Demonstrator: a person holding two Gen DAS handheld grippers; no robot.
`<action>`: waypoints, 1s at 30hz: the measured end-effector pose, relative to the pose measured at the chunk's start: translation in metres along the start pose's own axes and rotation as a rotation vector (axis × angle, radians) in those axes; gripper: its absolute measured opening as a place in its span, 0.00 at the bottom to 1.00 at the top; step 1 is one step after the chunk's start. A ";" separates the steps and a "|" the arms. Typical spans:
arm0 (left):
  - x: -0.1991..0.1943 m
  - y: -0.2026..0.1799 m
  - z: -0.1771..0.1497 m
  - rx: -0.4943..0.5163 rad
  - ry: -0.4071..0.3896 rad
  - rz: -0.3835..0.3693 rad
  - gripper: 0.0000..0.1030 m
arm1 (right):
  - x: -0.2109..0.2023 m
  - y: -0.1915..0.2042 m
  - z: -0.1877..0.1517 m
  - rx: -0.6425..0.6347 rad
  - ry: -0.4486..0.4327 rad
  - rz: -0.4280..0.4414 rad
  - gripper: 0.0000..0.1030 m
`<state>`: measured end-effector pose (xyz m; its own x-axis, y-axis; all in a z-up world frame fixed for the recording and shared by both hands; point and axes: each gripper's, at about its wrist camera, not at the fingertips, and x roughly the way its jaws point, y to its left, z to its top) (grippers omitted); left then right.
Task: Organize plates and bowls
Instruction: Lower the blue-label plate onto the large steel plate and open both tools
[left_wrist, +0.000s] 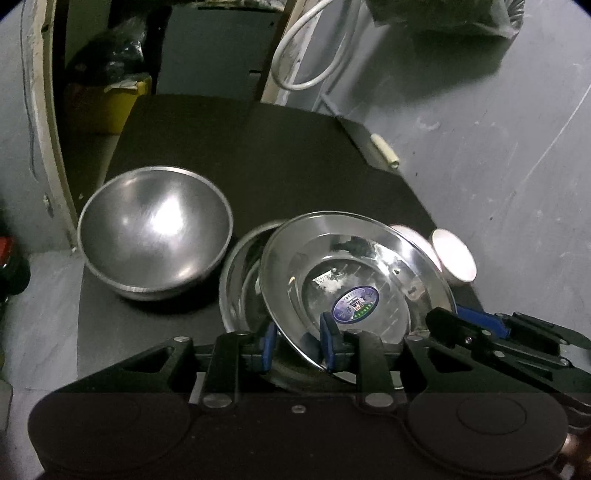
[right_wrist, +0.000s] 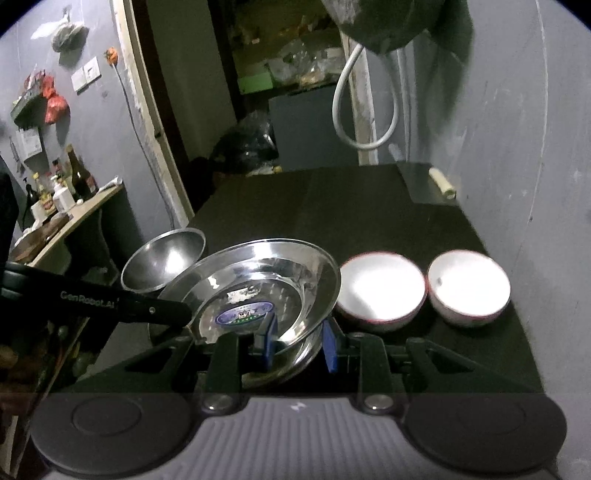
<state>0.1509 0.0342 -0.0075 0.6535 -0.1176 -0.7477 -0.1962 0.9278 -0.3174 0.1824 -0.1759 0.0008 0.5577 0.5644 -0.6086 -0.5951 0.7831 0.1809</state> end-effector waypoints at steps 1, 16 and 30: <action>0.000 0.001 -0.002 0.000 0.003 0.007 0.26 | 0.001 0.001 -0.002 0.002 0.008 0.002 0.29; 0.011 0.001 0.002 0.058 0.011 0.080 0.30 | 0.023 0.012 0.001 -0.037 0.034 -0.012 0.30; 0.016 -0.009 0.006 0.120 0.043 0.122 0.33 | 0.029 0.012 -0.002 -0.024 0.058 -0.027 0.32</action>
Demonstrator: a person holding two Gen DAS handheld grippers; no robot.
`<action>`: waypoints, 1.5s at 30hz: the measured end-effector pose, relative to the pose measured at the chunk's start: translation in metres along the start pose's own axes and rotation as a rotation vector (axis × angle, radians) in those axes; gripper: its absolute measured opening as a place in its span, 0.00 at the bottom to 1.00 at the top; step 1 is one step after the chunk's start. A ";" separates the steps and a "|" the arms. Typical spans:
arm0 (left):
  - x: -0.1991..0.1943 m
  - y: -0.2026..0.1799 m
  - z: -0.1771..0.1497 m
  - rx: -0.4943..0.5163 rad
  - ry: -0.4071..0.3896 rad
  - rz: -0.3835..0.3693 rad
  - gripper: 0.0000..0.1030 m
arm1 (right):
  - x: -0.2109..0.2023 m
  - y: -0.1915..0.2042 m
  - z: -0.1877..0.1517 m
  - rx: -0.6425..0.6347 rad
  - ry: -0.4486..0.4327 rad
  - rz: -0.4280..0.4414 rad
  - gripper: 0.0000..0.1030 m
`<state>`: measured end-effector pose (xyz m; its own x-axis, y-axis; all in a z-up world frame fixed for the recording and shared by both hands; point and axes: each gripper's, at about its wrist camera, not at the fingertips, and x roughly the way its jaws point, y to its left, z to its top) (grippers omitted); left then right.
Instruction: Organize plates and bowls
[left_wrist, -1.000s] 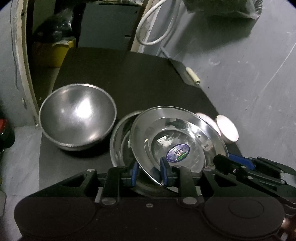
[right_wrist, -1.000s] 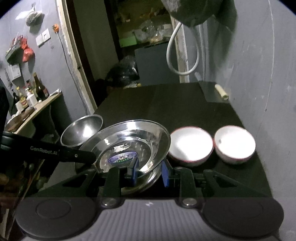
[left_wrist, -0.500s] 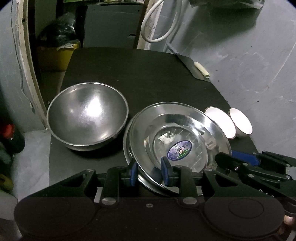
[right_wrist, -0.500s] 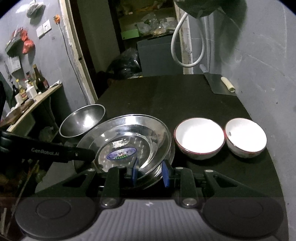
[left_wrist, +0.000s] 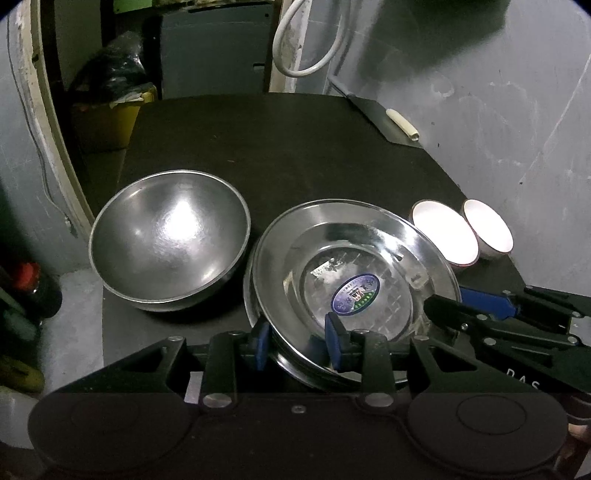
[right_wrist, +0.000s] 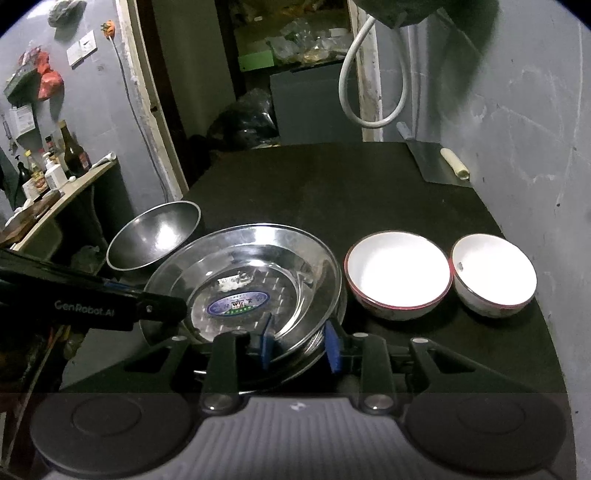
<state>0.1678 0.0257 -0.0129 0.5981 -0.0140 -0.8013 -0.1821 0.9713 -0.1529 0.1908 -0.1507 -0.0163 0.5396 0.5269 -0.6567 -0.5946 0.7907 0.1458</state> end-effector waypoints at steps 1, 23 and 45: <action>0.000 -0.001 0.001 0.006 0.000 0.004 0.33 | 0.000 0.000 -0.001 0.003 0.002 0.000 0.32; 0.006 -0.016 0.004 0.078 0.035 0.074 0.39 | 0.005 0.005 0.000 -0.015 0.007 -0.017 0.35; -0.022 -0.004 -0.011 0.027 -0.044 -0.021 0.90 | -0.012 0.010 -0.017 -0.023 -0.014 -0.040 0.83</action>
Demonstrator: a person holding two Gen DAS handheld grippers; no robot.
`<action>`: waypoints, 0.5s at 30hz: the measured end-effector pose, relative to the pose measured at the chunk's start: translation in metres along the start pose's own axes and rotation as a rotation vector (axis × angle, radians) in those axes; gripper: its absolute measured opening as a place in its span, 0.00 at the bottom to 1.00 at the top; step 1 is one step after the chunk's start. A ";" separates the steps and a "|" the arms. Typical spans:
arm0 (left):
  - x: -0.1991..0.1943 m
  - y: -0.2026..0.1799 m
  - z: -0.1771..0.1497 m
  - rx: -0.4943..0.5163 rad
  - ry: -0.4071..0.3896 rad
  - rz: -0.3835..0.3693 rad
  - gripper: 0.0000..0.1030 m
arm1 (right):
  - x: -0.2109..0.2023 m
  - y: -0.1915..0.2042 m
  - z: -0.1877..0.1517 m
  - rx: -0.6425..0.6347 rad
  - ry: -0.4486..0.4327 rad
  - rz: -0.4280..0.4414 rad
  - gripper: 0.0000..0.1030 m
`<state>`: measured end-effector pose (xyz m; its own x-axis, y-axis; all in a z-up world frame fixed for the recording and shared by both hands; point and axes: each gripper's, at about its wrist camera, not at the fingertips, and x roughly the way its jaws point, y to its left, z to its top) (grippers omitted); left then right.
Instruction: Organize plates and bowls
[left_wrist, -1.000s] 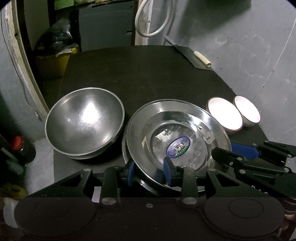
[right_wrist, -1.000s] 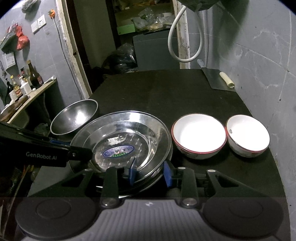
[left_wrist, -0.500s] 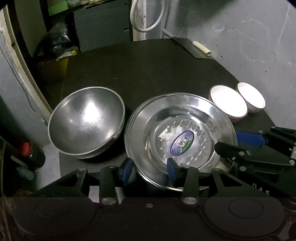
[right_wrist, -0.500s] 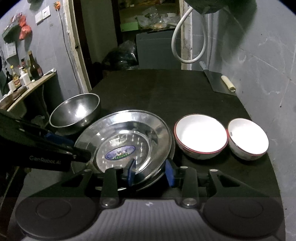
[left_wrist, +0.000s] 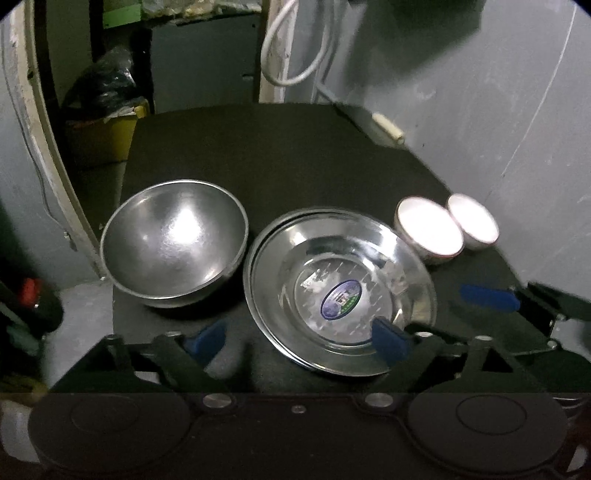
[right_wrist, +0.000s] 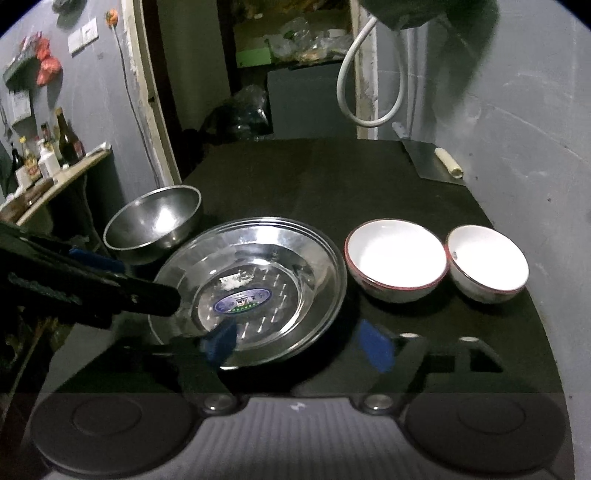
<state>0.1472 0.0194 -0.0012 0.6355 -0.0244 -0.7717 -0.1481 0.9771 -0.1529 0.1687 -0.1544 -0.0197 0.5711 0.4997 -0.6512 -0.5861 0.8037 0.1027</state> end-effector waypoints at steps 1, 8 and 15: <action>-0.004 0.002 -0.002 -0.007 -0.013 -0.008 0.94 | -0.002 -0.002 -0.001 0.005 -0.003 0.002 0.88; -0.015 0.017 -0.013 -0.037 -0.032 -0.031 0.99 | -0.020 -0.009 -0.004 0.041 -0.072 -0.033 1.00; -0.028 0.045 -0.018 -0.093 -0.085 0.000 0.99 | -0.012 0.001 -0.003 0.030 -0.051 -0.029 1.00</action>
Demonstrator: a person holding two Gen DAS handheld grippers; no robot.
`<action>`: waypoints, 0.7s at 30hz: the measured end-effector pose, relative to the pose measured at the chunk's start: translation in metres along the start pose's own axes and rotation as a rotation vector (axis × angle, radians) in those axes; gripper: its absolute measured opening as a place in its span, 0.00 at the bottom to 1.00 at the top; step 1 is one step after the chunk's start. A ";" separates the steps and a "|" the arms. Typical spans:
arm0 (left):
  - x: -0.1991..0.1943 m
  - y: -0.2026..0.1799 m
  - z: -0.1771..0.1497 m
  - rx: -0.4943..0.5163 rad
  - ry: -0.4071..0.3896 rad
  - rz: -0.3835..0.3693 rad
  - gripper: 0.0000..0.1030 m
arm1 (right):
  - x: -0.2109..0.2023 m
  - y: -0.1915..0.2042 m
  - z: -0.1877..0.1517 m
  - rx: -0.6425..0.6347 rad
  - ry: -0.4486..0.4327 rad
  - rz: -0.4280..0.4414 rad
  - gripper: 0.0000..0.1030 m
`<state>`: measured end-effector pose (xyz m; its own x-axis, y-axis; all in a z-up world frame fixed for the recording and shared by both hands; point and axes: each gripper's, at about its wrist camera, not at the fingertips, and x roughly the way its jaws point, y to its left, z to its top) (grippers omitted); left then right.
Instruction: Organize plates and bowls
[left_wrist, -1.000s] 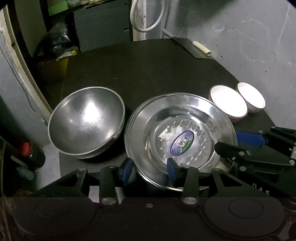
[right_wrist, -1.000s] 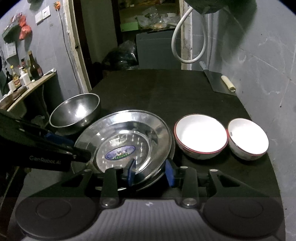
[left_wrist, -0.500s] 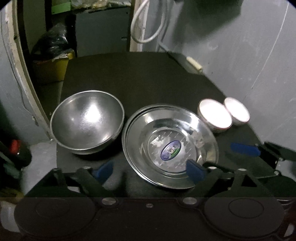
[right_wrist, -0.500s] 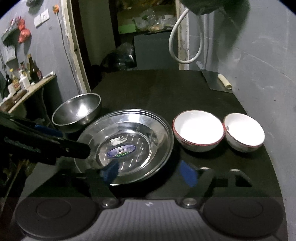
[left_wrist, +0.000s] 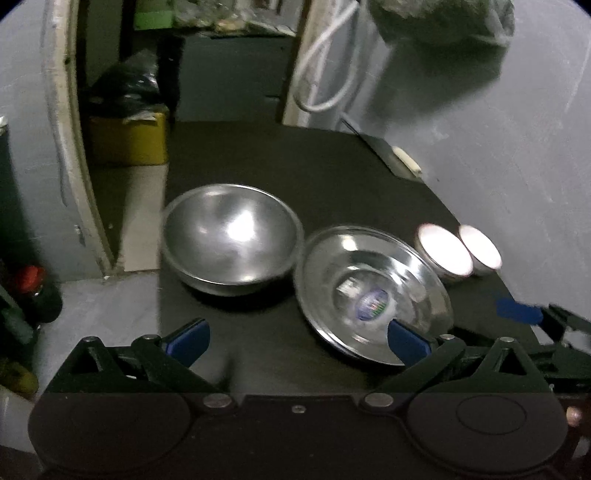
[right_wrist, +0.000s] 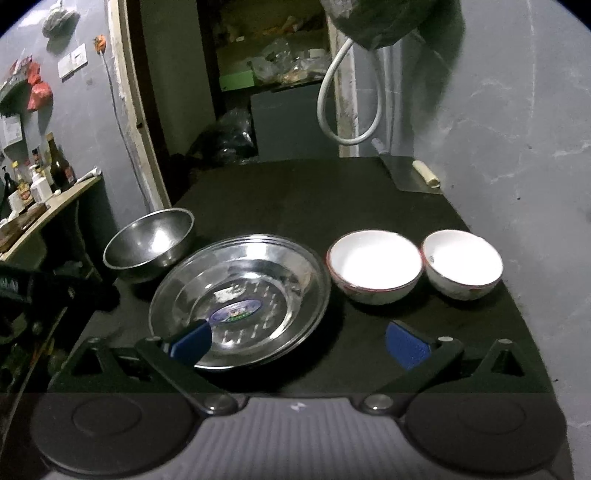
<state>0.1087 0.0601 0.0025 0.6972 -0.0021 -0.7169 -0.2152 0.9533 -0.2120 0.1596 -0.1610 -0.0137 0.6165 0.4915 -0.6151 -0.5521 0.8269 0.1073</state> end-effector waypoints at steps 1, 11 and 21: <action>-0.002 0.005 0.000 -0.008 -0.008 0.005 0.99 | 0.001 0.002 0.000 -0.006 0.005 0.002 1.00; 0.009 0.071 0.025 -0.161 -0.121 0.117 0.99 | 0.011 0.041 0.025 -0.139 -0.045 0.038 1.00; 0.054 0.109 0.061 -0.230 -0.086 0.132 0.99 | 0.088 0.096 0.082 -0.253 -0.019 0.088 0.97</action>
<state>0.1651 0.1822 -0.0186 0.7064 0.1526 -0.6912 -0.4505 0.8501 -0.2727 0.2064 -0.0161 0.0066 0.5693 0.5653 -0.5969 -0.7251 0.6875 -0.0405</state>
